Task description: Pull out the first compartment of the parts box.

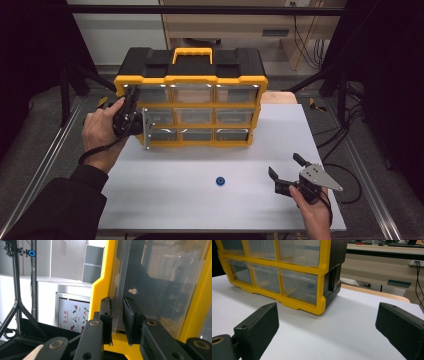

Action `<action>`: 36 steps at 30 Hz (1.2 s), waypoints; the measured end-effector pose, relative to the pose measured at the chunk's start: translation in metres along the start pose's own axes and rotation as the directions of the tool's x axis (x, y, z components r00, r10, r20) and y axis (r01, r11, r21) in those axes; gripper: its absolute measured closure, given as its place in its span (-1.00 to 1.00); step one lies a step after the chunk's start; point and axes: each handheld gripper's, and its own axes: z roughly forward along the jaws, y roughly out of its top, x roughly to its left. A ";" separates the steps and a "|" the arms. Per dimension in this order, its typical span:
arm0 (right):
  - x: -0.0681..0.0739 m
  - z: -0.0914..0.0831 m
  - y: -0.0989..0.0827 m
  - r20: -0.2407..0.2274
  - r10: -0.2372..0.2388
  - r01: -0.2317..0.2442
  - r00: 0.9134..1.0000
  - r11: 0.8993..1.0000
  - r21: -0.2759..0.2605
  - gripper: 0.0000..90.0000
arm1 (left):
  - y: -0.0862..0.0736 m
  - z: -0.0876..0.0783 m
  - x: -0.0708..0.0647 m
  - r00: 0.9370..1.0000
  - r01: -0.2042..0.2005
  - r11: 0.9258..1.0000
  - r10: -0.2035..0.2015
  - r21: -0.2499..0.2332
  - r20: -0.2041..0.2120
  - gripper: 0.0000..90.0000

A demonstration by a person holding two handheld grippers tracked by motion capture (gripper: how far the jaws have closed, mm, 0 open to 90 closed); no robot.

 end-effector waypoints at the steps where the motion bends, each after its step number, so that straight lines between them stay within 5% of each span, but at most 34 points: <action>1: 0.000 0.000 0.000 0.000 0.000 0.000 1.000 1.000 0.000 -0.89 | 0.000 0.000 0.000 1.000 -0.001 1.000 0.001 0.000 0.000 0.72; 36: 0.000 0.000 0.000 0.004 0.007 -0.007 1.000 1.000 0.004 -0.89 | 0.002 -0.004 -0.001 0.999 -0.034 0.999 0.034 0.007 -0.020 0.81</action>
